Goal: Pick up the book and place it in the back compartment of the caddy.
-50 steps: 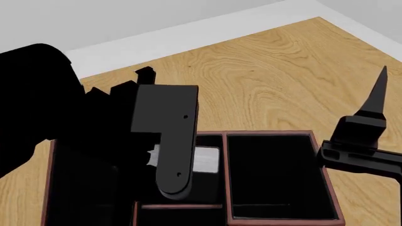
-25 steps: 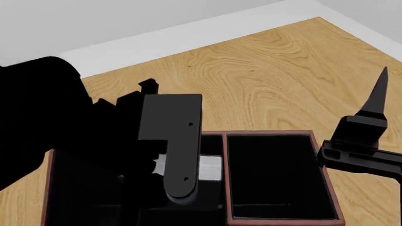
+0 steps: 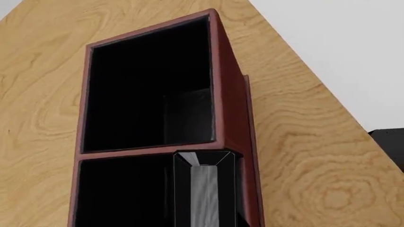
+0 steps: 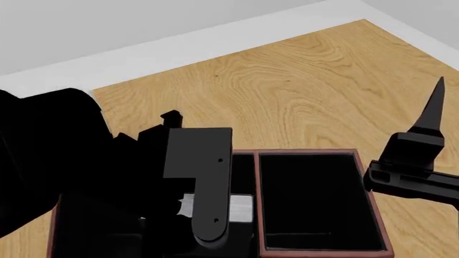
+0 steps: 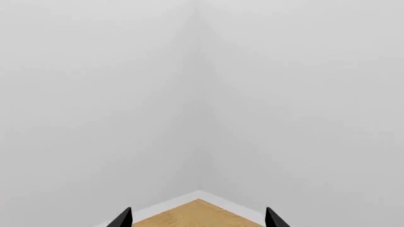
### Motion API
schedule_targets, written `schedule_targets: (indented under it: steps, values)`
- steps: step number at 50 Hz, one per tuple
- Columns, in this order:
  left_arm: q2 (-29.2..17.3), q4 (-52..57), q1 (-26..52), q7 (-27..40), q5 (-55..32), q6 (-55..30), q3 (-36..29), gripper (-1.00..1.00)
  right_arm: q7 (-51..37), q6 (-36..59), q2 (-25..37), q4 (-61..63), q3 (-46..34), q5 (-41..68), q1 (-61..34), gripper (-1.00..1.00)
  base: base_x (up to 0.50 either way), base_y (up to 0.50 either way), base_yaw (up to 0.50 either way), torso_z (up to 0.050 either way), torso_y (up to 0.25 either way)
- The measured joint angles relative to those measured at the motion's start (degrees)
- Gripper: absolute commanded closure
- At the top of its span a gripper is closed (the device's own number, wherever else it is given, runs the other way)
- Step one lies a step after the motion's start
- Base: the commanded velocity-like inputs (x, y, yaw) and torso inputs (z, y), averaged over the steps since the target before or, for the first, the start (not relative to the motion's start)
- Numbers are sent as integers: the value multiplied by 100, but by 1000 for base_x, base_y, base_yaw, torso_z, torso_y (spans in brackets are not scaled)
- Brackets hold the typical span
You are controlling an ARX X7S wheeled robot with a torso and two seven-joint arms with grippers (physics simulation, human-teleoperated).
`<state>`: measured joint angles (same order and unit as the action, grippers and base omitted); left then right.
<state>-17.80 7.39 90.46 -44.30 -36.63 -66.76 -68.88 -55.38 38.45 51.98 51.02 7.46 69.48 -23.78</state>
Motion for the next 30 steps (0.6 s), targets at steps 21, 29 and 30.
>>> schedule_targets:
  steps: [21,29,30]
  values:
    - [-7,-296,-294,54,122,317,-115,100,75,-26,-25,-64,-89,-104,9,-100,0,0,0,0,1]
    - [6,-471,-394,50,205,467,-196,100,329,-187,-72,-165,-43,-377,249,-100,0,0,0,0,1]
    - [8,-494,-403,48,215,484,-206,100,360,-207,-78,-178,-38,-411,278,-100,0,0,0,0,0]
